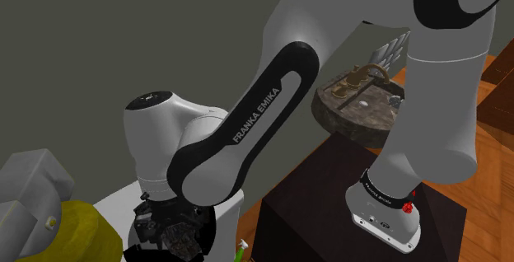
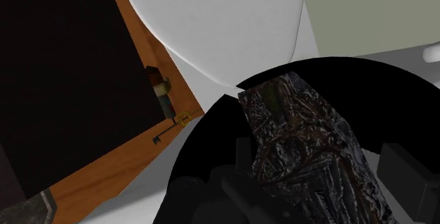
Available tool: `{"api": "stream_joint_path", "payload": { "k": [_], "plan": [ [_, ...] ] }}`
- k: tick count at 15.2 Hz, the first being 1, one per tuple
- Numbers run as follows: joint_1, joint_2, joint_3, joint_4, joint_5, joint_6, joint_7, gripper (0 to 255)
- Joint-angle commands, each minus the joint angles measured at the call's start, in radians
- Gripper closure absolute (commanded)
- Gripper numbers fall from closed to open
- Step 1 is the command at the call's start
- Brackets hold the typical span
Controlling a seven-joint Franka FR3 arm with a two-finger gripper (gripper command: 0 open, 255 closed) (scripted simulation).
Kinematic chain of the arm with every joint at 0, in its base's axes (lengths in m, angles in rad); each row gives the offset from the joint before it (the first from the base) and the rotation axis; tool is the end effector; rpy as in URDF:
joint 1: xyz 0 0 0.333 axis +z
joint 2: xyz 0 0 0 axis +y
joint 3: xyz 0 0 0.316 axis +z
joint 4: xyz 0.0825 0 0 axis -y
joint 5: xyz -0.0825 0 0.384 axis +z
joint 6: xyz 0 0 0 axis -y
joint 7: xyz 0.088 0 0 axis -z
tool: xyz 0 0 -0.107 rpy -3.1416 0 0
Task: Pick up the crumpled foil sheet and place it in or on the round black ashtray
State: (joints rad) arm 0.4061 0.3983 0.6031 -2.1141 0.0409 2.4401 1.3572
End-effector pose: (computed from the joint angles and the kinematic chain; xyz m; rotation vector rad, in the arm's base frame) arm 0.3114 0.4868 0.2564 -2.9679 0.6264 0.3540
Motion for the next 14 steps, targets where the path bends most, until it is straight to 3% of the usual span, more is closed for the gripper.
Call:
{"api": "stream_joint_path", "payload": {
  "k": [1,2,3,8,12,14],
  "plan": [
    [0.0,0.0,0.0,0.0,0.0,0.0,0.0,255],
    [0.0,0.0,0.0,0.0,0.0,0.0,0.0,255],
    [0.0,0.0,0.0,0.0,0.0,0.0,0.0,0],
    [0.0,0.0,0.0,0.0,0.0,0.0,0.0,0],
    [-0.05,-0.094,0.031,0.023,0.055,-0.112,-0.038,0],
    [-0.049,-0.094,0.031,0.023,0.055,-0.112,-0.038,0]
  ]
}}
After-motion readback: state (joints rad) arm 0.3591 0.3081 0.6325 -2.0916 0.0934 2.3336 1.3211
